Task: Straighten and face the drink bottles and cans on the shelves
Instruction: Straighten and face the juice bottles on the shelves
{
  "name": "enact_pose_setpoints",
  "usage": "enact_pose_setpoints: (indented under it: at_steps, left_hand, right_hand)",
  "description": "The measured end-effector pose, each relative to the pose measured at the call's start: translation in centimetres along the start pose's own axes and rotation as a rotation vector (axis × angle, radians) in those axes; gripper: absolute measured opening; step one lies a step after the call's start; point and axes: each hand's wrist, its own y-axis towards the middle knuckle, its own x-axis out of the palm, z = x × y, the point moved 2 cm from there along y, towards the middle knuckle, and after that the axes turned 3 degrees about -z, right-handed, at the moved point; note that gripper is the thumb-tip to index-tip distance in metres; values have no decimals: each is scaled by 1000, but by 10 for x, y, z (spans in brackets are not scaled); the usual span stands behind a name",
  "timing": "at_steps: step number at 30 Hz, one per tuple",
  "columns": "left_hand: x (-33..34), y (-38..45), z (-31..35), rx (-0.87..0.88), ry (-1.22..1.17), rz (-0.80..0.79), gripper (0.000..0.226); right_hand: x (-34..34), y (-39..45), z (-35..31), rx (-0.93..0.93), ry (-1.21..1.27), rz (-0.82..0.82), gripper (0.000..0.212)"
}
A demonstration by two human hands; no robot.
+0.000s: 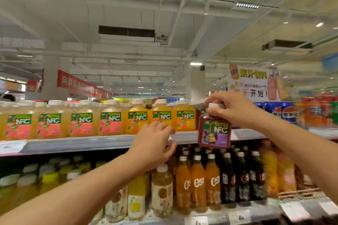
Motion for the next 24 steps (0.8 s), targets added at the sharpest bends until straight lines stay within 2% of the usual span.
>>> enact_pose_setpoints:
  at_steps: [9,14,24]
  left_hand:
    - [51,66,104,13,-8,22,59]
    - [81,68,116,-37,-7,-8,58]
    - [98,65,118,-84,-30,214,38]
  right_hand:
    - [-55,-23,126,131,-195,103,25]
    - [-65,-7,169,158,-280,97,20]
    - [-40,29,205,137,-190,137,26]
